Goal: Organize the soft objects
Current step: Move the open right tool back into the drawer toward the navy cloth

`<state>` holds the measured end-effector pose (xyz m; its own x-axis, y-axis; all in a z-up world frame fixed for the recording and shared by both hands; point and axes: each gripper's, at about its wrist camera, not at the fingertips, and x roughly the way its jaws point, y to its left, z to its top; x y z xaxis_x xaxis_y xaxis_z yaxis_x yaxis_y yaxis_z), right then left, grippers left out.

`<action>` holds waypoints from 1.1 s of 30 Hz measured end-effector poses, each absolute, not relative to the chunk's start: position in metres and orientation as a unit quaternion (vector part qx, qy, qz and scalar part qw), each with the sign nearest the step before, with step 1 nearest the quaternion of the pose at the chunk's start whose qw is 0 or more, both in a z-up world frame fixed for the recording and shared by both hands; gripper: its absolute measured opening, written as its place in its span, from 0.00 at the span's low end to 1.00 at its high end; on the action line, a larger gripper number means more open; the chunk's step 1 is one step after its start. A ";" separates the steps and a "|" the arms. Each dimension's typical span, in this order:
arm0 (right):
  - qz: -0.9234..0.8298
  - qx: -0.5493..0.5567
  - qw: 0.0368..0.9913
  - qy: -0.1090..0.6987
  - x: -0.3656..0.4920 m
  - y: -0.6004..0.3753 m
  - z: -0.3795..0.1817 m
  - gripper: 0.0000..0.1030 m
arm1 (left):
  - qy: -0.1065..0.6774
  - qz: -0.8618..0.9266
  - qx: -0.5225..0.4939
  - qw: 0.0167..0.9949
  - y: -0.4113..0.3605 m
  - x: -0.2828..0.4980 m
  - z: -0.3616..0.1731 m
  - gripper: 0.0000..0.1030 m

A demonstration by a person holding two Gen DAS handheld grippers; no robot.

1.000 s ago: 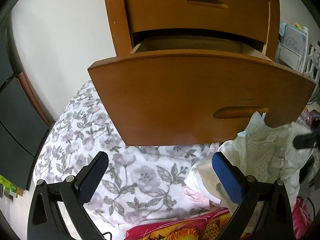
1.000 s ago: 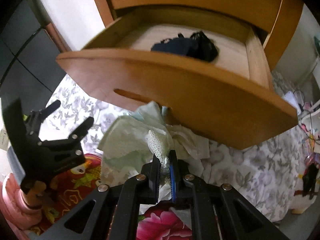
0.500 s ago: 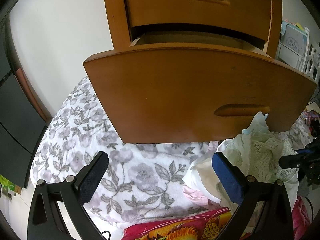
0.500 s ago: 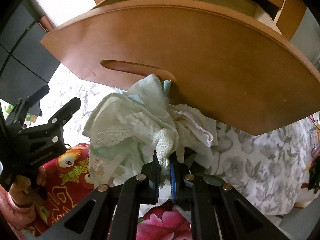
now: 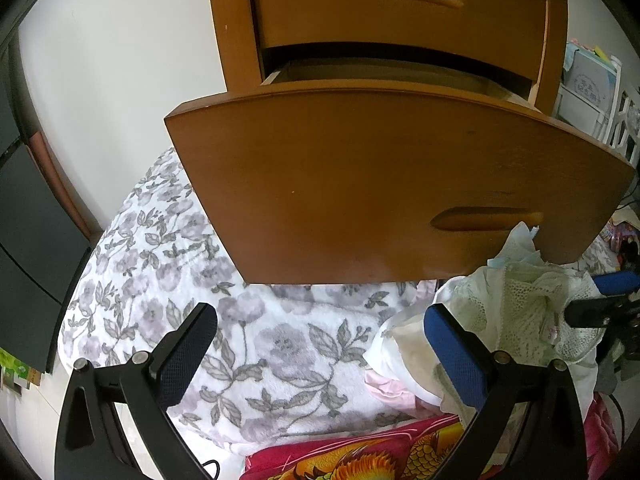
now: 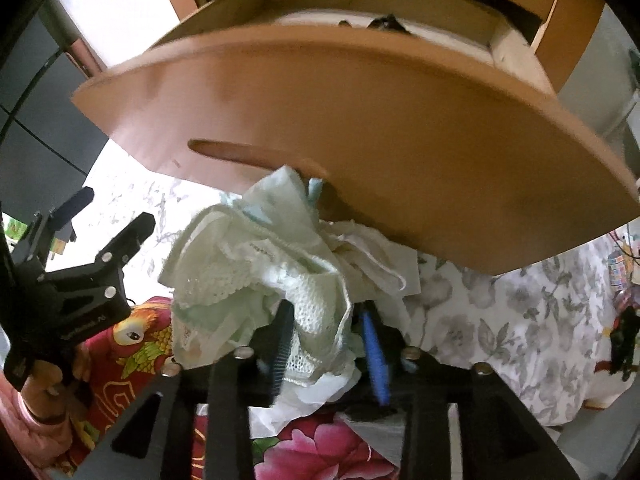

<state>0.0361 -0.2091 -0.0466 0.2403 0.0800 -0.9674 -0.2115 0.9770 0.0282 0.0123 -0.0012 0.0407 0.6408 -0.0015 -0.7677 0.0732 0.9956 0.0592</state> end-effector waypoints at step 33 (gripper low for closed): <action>0.072 -0.036 0.822 0.564 0.039 -0.227 -0.018 1.00 | 0.420 -0.020 0.043 0.906 -0.001 0.011 0.042 1.00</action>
